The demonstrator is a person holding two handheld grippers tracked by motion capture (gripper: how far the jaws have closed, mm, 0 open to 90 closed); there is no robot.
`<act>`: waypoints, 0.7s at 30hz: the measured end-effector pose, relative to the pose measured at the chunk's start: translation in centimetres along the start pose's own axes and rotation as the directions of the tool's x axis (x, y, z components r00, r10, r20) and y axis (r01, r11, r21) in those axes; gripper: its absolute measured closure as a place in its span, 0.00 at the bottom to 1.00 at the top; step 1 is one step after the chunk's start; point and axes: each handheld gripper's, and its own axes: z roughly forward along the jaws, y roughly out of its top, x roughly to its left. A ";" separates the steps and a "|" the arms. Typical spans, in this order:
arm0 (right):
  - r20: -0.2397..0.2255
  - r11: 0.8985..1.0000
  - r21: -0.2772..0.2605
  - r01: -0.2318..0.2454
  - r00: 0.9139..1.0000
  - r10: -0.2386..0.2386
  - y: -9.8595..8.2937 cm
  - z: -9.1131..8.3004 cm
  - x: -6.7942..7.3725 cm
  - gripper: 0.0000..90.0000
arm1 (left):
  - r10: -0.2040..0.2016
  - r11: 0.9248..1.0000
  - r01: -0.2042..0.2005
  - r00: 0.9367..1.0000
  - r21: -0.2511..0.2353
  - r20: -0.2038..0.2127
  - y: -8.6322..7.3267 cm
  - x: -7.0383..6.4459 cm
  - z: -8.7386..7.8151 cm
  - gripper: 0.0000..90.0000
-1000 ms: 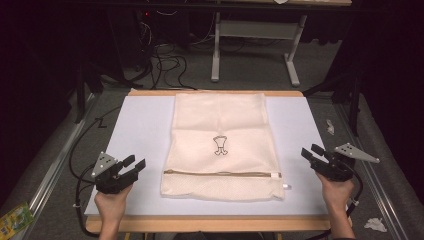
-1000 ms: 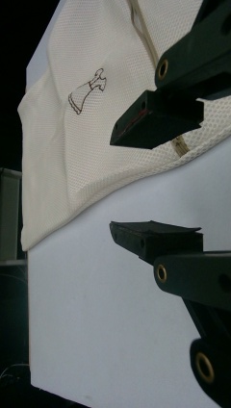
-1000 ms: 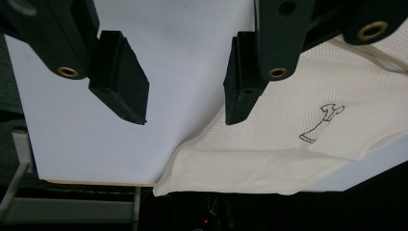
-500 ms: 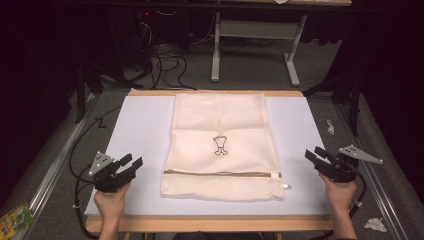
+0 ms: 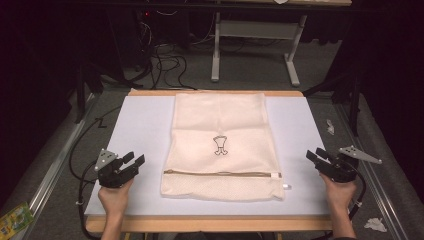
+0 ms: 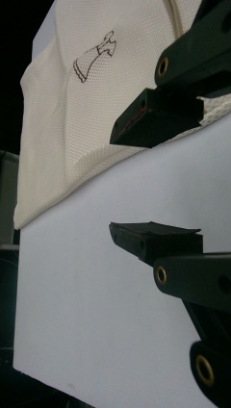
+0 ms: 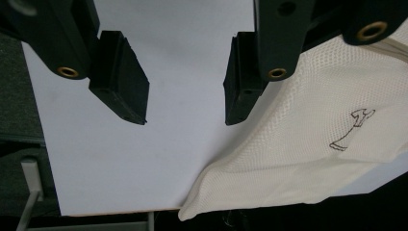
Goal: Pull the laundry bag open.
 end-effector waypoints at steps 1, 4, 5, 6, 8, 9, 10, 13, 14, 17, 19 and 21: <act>0.001 1.000 0.001 -0.003 1.000 0.003 0.0 0.1 0.0 0.58 | -0.002 1.000 0.002 1.000 0.001 -0.002 0.0 0.0 0.1 0.57; 0.004 1.000 0.008 0.000 1.000 0.000 -0.1 0.3 -0.1 0.58 | -0.004 1.000 0.004 1.000 0.005 -0.008 -0.1 0.1 0.5 0.57; 0.006 1.000 0.010 -0.001 1.000 0.001 -0.2 0.3 -0.1 0.58 | -0.004 1.000 0.004 1.000 0.010 -0.011 -0.2 0.2 0.6 0.57; 0.008 1.000 0.013 -0.001 1.000 0.001 -0.2 0.4 -0.1 0.58 | -0.005 1.000 0.005 1.000 0.014 -0.012 -0.2 0.2 0.8 0.57; 0.009 1.000 0.018 0.001 1.000 -0.001 -0.2 0.6 -0.1 0.58 | -0.001 1.000 0.002 1.000 0.021 -0.016 -0.2 0.2 1.1 0.57; 0.012 1.000 0.021 0.004 1.000 -0.005 -0.3 0.7 -0.1 0.58 | -0.001 1.000 0.001 1.000 0.023 -0.016 -0.2 0.2 1.2 0.57; 0.010 1.000 0.023 0.005 1.000 -0.005 -0.3 0.8 0.0 0.58 | 0.001 1.000 0.000 1.000 0.024 -0.019 -0.3 0.2 1.3 0.57; 0.013 1.000 0.030 0.003 1.000 -0.003 -0.3 1.1 0.0 0.58 | -0.002 1.000 0.003 1.000 0.028 -0.021 -0.3 0.3 1.6 0.57; 0.013 1.000 0.030 0.005 1.000 -0.006 -0.3 1.2 -0.1 0.58 | -0.002 1.000 0.003 1.000 0.028 -0.024 -0.4 0.3 1.8 0.57; 0.015 0.999 0.035 0.006 1.000 -0.007 -0.4 1.4 0.0 0.58 | -0.001 0.999 0.002 1.000 0.041 -0.029 -0.5 0.4 2.1 0.57; 0.015 0.999 0.036 0.010 1.000 -0.011 -0.5 1.5 0.1 0.58 | 0.002 0.999 0.000 0.999 0.045 -0.032 -0.6 0.5 2.4 0.57; 0.021 0.999 0.037 0.014 1.000 -0.015 -0.5 1.7 0.2 0.59 | -0.001 0.999 0.003 0.999 0.047 -0.037 -0.6 0.5 2.5 0.57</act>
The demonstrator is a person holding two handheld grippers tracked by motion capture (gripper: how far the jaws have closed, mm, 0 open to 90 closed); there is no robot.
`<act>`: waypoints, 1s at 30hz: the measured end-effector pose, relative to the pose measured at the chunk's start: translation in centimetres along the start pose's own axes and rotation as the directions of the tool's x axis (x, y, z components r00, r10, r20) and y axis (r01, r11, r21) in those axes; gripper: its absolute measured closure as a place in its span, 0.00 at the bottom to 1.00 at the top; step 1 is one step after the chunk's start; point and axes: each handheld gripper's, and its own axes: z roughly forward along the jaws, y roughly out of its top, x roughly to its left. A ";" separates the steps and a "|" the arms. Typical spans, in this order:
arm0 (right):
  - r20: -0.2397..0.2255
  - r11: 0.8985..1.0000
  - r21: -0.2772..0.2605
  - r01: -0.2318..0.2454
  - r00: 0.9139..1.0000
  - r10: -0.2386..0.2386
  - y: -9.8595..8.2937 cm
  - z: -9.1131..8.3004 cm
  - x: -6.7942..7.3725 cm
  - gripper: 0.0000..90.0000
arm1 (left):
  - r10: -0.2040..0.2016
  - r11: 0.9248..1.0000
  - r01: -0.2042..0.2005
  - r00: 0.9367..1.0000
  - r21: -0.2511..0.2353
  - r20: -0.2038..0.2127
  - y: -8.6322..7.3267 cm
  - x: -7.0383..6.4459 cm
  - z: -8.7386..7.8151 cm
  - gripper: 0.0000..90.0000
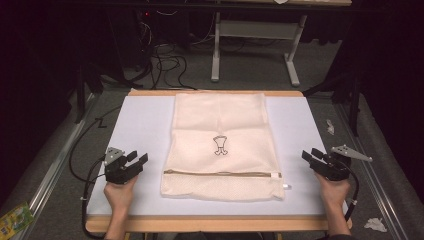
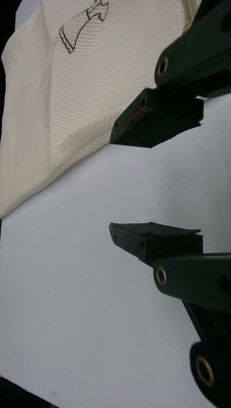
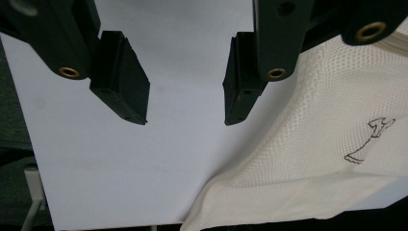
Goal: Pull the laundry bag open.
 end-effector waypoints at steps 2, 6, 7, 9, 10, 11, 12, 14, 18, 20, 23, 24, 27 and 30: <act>0.006 1.000 0.006 0.003 1.000 -0.003 0.0 0.2 0.0 0.59 | 0.004 1.000 -0.003 1.000 0.003 -0.007 0.0 0.0 0.2 0.57; 0.016 1.000 0.012 0.008 1.000 -0.008 -0.1 0.4 0.1 0.59 | 0.001 1.000 -0.001 1.000 0.008 -0.010 0.0 0.0 0.5 0.57; 0.019 1.000 0.014 0.007 1.000 -0.008 -0.1 0.5 0.1 0.59 | 0.000 1.000 0.000 1.000 0.012 -0.008 0.0 0.0 0.7 0.57; 0.022 1.000 0.016 0.008 1.000 -0.009 -0.1 0.6 0.2 0.60 | 0.006 1.000 -0.005 1.000 0.016 -0.013 0.0 -0.1 0.9 0.57; 0.025 1.000 0.017 0.016 1.000 -0.017 -0.1 0.6 0.2 0.60 | 0.006 1.000 -0.006 1.000 0.015 -0.014 0.0 -0.1 1.0 0.57; 0.028 1.000 0.021 0.019 0.999 -0.020 -0.1 0.7 0.2 0.60 | 0.005 1.000 -0.004 1.000 0.014 -0.014 0.0 -0.1 1.1 0.57; 0.028 1.000 0.023 0.019 0.999 -0.020 -0.2 0.8 0.2 0.60 | 0.005 1.000 -0.005 1.000 0.017 -0.014 0.0 -0.1 1.1 0.57; 0.032 1.000 0.026 0.017 0.999 -0.018 -0.2 1.0 0.2 0.60 | 0.004 1.000 -0.004 1.000 0.017 -0.019 0.0 -0.1 1.3 0.57; 0.038 1.000 0.026 0.013 0.999 -0.014 -0.4 1.2 0.2 0.60 | 0.010 1.000 -0.010 1.000 0.029 -0.022 -0.2 -0.2 1.7 0.57; 0.037 1.000 0.025 0.017 0.999 -0.018 -0.4 1.3 0.2 0.60 | 0.009 0.999 -0.009 1.000 0.031 -0.028 -0.2 -0.1 1.9 0.57; 0.042 1.000 0.028 0.011 0.999 -0.012 -0.6 1.5 0.3 0.60 | 0.005 1.000 -0.004 0.999 0.027 -0.032 -0.2 -0.1 2.0 0.57; 0.044 0.999 0.031 0.007 0.999 -0.009 -0.6 1.5 0.3 0.59 | 0.005 1.000 -0.004 0.999 0.029 -0.032 -0.2 -0.1 2.0 0.57; 0.047 1.000 0.029 0.011 0.999 -0.012 -0.6 1.6 0.3 0.59 | 0.010 0.999 -0.009 0.999 0.034 -0.041 -0.3 0.0 2.2 0.57; 0.058 0.999 0.035 0.020 0.998 -0.022 -0.6 1.7 0.3 0.59 | 0.012 0.999 -0.010 0.999 0.038 -0.043 -0.3 0.0 2.3 0.57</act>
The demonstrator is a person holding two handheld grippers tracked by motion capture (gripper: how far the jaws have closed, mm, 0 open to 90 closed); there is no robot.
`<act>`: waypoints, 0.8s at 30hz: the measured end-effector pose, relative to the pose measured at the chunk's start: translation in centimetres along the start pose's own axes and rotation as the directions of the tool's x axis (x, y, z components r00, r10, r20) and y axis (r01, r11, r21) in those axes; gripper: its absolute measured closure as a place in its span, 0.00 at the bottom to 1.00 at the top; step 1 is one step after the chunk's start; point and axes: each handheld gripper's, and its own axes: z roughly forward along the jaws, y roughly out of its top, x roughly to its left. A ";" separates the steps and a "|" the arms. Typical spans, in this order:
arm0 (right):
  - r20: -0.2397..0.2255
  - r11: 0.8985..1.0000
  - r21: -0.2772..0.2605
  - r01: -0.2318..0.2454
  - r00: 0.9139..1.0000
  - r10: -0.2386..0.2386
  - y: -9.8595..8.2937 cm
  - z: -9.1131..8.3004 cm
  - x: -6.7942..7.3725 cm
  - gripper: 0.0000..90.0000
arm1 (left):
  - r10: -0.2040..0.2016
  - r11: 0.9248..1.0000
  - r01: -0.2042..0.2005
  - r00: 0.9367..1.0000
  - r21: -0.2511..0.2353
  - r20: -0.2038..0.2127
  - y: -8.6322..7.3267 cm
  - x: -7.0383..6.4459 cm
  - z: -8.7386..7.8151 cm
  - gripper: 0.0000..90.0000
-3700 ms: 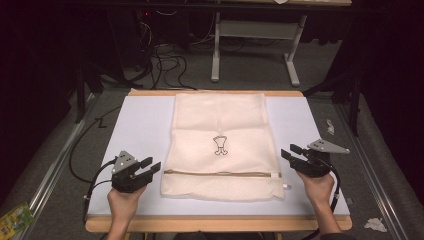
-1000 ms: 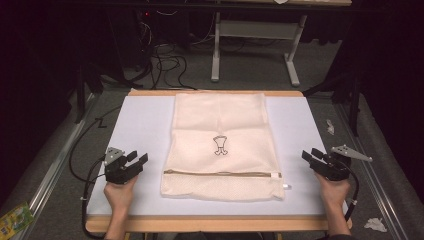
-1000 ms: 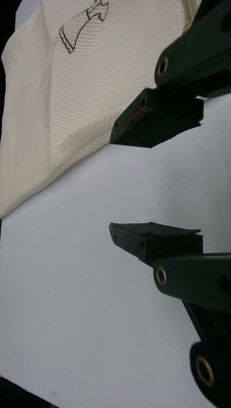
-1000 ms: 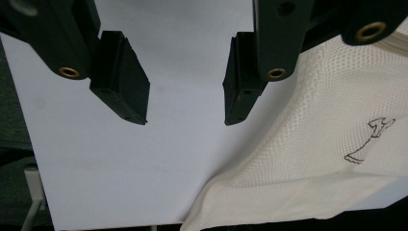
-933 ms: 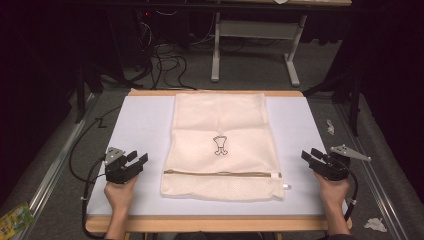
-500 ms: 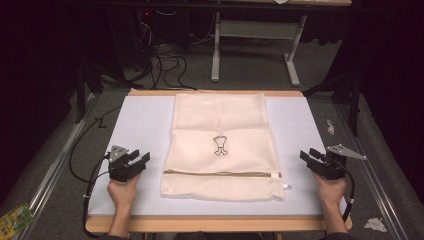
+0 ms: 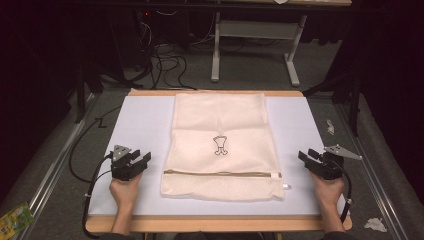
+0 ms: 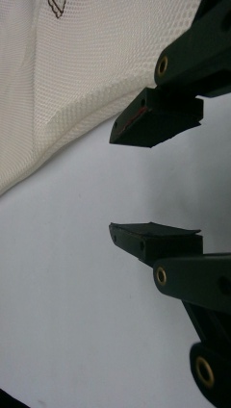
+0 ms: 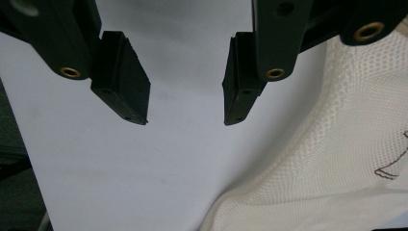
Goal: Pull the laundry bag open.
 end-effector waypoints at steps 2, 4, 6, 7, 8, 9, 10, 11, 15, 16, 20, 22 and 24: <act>0.006 1.000 0.005 0.003 1.000 -0.003 -0.1 0.1 0.0 0.59 | 0.002 1.000 -0.002 1.000 0.001 -0.005 0.0 0.0 0.1 0.57; 0.010 1.000 0.008 0.000 1.000 0.000 -0.1 0.2 0.0 0.59 | 0.001 1.000 -0.001 1.000 0.000 -0.006 -0.1 0.0 0.2 0.57; 0.016 1.000 0.010 -0.002 1.000 0.002 -0.2 0.3 0.1 0.59 | 0.002 1.000 -0.002 1.000 0.000 -0.008 -0.1 -0.1 0.3 0.57; 0.016 1.000 0.013 0.005 1.000 -0.006 -0.2 0.3 0.1 0.59 | 0.001 1.000 -0.001 1.000 0.001 -0.009 -0.1 -0.1 0.3 0.57; 0.019 1.000 0.015 0.009 1.000 -0.009 -0.2 0.4 0.1 0.59 | 0.002 1.000 -0.002 1.000 0.002 -0.010 -0.1 -0.1 0.4 0.57; 0.021 1.000 0.015 0.008 1.000 -0.009 -0.2 0.4 0.1 0.59 | 0.003 1.000 -0.003 1.000 0.001 -0.010 -0.1 -0.1 0.4 0.57; 0.021 1.000 0.013 0.008 1.000 -0.008 -0.2 0.4 0.1 0.59 | 0.004 1.000 -0.004 1.000 0.001 -0.011 -0.1 -0.1 0.4 0.57; 0.020 1.000 0.013 0.009 1.000 -0.009 -0.2 0.5 0.1 0.59 | 0.004 1.000 -0.004 1.000 0.001 -0.011 -0.1 -0.1 0.4 0.57; 0.023 1.000 0.017 0.006 1.000 -0.006 -0.3 0.6 0.2 0.58 | 0.008 1.000 -0.008 1.000 0.003 -0.014 -0.2 -0.1 0.4 0.57; 0.023 1.000 0.018 0.008 1.000 -0.008 -0.3 0.6 0.2 0.58 | 0.007 1.000 -0.007 1.000 0.002 -0.014 -0.2 -0.1 0.4 0.57; 0.024 1.000 0.020 0.007 1.000 -0.008 -0.4 0.7 0.3 0.58 | 0.010 1.000 -0.010 1.000 0.001 -0.014 -0.2 -0.1 0.4 0.57; 0.024 1.000 0.024 0.008 1.000 -0.009 -0.4 0.8 0.3 0.58 | 0.010 1.000 -0.010 1.000 0.002 -0.014 -0.2 -0.1 0.4 0.56; 0.026 1.000 0.027 0.009 1.000 -0.010 -0.5 0.9 0.3 0.58 | 0.011 1.000 -0.011 1.000 0.003 -0.015 -0.2 -0.1 0.4 0.56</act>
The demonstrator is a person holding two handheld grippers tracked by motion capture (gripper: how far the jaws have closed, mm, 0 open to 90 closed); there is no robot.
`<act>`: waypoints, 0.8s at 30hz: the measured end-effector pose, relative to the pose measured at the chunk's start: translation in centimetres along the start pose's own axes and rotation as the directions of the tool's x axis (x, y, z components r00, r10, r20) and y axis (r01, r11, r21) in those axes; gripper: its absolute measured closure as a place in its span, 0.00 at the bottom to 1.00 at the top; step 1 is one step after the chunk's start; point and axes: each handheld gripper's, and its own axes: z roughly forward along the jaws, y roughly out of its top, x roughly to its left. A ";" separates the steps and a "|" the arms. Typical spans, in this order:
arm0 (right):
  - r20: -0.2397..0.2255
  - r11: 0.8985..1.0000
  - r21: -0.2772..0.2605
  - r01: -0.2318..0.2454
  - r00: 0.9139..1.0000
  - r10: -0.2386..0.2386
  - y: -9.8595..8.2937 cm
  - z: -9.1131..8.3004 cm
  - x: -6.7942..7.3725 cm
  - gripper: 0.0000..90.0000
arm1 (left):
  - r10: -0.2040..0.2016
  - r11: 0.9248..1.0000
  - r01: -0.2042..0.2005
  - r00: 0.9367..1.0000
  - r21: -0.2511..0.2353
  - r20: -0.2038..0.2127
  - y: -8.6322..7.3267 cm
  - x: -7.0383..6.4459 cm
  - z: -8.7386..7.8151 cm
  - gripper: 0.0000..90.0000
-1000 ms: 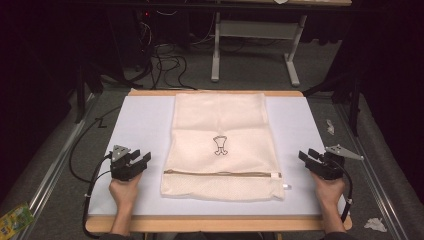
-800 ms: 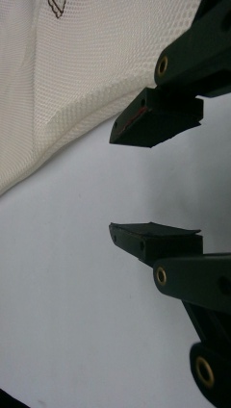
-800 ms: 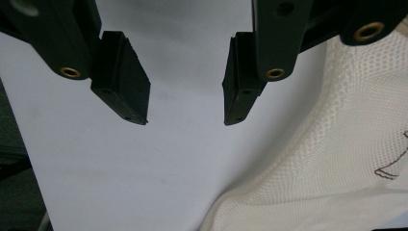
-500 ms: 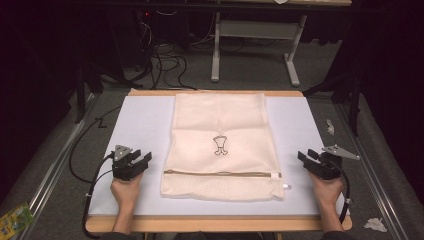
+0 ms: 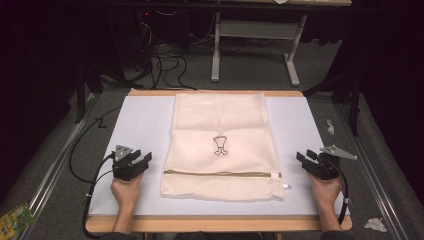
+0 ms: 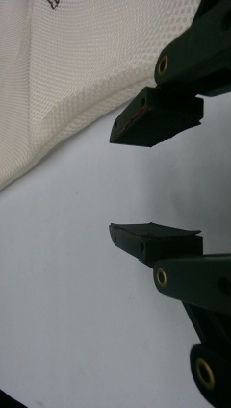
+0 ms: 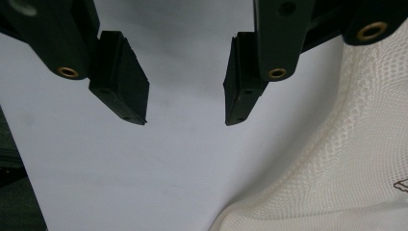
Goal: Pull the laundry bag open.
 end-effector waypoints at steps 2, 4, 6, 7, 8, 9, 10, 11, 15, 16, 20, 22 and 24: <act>0.000 1.000 -0.001 0.005 1.000 -0.005 -0.1 0.0 0.0 0.58 | 0.001 1.000 -0.001 1.000 0.001 0.001 0.0 0.0 0.0 0.56; 0.002 1.000 0.000 0.009 1.000 -0.009 -0.1 0.0 0.0 0.58 | -0.002 1.000 0.002 1.000 0.004 0.003 0.0 0.0 0.0 0.56; 0.003 1.000 0.002 0.006 1.000 -0.006 -0.1 0.1 0.1 0.57 | -0.003 1.000 0.003 1.000 0.008 0.006 0.0 0.1 0.1 0.55; 0.002 1.000 0.005 0.005 1.000 -0.005 -0.2 0.1 0.1 0.57 | -0.005 1.000 0.005 1.000 0.011 0.007 0.0 0.1 0.1 0.55; 0.003 1.000 0.010 0.006 1.000 -0.006 -0.2 0.1 0.1 0.57 | -0.007 1.000 0.007 1.000 0.012 0.007 0.0 0.1 0.1 0.54; 0.003 1.000 0.011 0.005 1.000 -0.005 -0.2 0.2 0.1 0.57 | -0.005 1.000 0.005 1.000 0.012 0.005 0.0 0.0 0.2 0.54; 0.004 1.000 0.010 0.005 1.000 -0.005 -0.2 0.2 0.1 0.57 | -0.003 1.000 0.003 1.000 0.012 0.005 0.0 0.0 0.1 0.54; 0.003 1.000 0.009 0.007 1.000 -0.007 -0.3 0.2 0.1 0.56 | 0.001 1.000 -0.001 1.000 0.011 0.006 0.0 0.0 0.1 0.54; 0.000 1.000 0.000 0.010 1.000 -0.010 -0.3 0.1 0.1 0.55 | 0.008 1.000 -0.008 1.000 0.007 0.007 -0.1 -0.1 0.1 0.53; 0.000 1.000 0.001 0.009 1.000 -0.009 -0.3 0.1 0.1 0.55 | 0.010 1.000 -0.010 1.000 0.004 0.006 -0.1 -0.1 0.1 0.53; 0.000 1.000 -0.002 0.005 1.000 -0.005 -0.4 0.1 0.1 0.54 | 0.013 1.000 -0.013 1.000 0.004 0.008 -0.1 -0.1 0.0 0.53; 0.002 1.000 -0.003 0.016 1.000 -0.016 -0.4 0.1 0.2 0.54 | 0.014 1.000 -0.014 1.000 0.001 0.007 -0.1 -0.1 0.0 0.53; 0.002 1.000 -0.001 0.021 1.000 -0.021 -0.4 0.1 0.2 0.54 | 0.014 1.000 -0.014 1.000 0.003 0.009 -0.1 -0.1 0.0 0.53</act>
